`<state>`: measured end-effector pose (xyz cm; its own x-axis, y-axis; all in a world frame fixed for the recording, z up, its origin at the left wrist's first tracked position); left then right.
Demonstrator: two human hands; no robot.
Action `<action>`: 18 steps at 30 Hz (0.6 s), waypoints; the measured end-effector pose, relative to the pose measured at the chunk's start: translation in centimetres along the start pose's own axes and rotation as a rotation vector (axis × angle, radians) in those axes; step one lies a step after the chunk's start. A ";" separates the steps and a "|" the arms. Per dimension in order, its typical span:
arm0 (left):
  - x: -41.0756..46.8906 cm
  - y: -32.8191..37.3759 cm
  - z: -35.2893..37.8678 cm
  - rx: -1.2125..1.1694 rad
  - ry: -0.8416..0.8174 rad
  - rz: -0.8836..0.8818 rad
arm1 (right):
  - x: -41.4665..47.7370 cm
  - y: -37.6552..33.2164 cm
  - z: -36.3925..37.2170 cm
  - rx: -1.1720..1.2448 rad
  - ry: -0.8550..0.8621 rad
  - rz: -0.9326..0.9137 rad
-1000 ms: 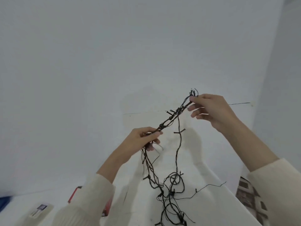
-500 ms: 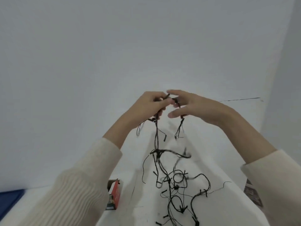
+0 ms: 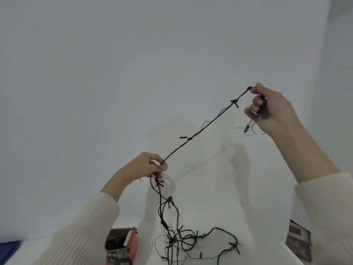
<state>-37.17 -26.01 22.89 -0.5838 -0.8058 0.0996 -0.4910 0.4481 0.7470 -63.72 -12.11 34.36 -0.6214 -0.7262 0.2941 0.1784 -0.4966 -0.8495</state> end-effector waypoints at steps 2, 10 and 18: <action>-0.1 1.2 -0.9 -0.051 0.041 0.032 | 0.2 -1.0 -0.8 -0.773 0.081 -0.173; -0.7 14.1 -2.1 -0.204 -0.034 0.304 | -3.7 3.0 7.0 -1.004 -0.675 -0.026; -1.1 9.6 0.6 -0.340 -0.474 0.104 | -2.0 -1.1 7.0 -0.462 -0.473 -0.095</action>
<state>-41.62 -20.55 29.59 -0.8812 -0.4686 -0.0629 -0.2272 0.3031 0.9255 -57.38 -13.41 37.78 -0.1977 -0.8718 0.4482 -0.2713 -0.3908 -0.8796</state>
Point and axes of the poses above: each hand's wrist, its own x-axis towards the middle knuckle, its own z-axis out of the palm, y = z × x, the point moved 5 cm from there along x, towards the middle knuckle
